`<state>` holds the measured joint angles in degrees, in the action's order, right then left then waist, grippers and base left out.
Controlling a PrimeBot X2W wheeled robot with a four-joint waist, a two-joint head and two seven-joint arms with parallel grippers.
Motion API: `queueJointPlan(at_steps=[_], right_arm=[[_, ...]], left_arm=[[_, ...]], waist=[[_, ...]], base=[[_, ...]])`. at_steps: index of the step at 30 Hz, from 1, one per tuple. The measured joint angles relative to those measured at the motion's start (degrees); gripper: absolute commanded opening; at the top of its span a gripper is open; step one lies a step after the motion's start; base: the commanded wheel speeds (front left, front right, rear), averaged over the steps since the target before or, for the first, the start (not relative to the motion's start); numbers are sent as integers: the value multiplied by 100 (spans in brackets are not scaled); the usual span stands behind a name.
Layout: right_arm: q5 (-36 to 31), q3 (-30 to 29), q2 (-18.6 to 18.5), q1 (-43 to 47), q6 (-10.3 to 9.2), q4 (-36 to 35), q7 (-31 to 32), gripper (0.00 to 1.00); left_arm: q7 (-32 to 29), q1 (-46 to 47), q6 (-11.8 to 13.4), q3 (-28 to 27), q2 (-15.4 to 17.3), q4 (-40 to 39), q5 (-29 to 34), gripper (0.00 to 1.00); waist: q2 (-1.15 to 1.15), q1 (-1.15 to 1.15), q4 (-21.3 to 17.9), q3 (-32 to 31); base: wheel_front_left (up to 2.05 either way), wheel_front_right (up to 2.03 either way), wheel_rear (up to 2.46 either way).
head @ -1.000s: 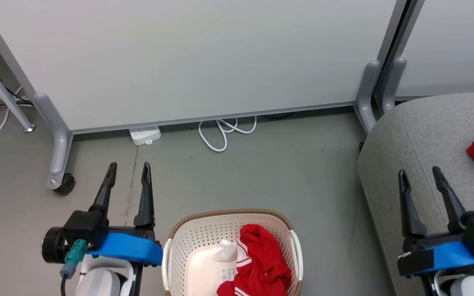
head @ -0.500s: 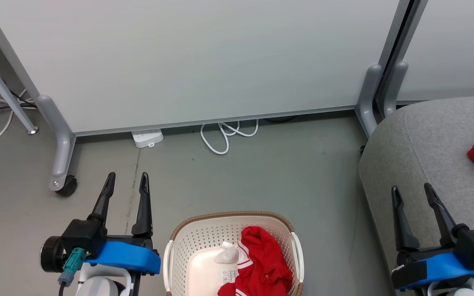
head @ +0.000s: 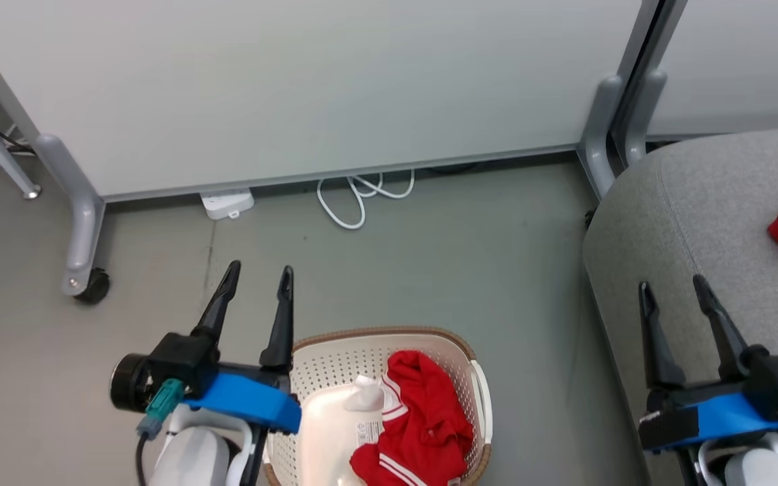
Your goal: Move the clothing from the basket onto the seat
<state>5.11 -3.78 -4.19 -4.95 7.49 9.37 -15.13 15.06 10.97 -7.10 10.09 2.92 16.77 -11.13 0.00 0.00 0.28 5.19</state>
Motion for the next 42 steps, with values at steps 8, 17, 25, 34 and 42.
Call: queueJointPlan(at_steps=[8, 17, 25, 34, 42], right_arm=[[5, 146, -111, -692, 0, -198, 0, 100], [29, 331, -147, -1684, 0, -412, -1, 100], [41, 280, -124, -2244, 0, -653, 0, 100], [38, 213, -62, -2585, 0, -812, 0, 100], [34, 221, -38, -2803, 0, -954, 0, 100]], left_arm=[[0, 904, -11, 801, -4, 791, -47, 100], [0, 1979, -33, 1684, 313, 2063, -303, 100], [0, 2821, -33, 2352, 571, 3190, -722, 100], [-22, 3634, -34, 3159, 670, 4439, -1184, 100], [-300, 4141, -34, 3784, 769, 4931, -1571, 100]], waist=[[0, 0, -246, 676], [0, 1, -657, 1777], [0, 2, -986, 2809], [0, 2, -1229, 3809], [-1, 1, -1336, 4492]], base=[[0, 0, 0], [0, 0, 0], [0, 0, 0], [0, 0, 0], [0, 0, 0]])
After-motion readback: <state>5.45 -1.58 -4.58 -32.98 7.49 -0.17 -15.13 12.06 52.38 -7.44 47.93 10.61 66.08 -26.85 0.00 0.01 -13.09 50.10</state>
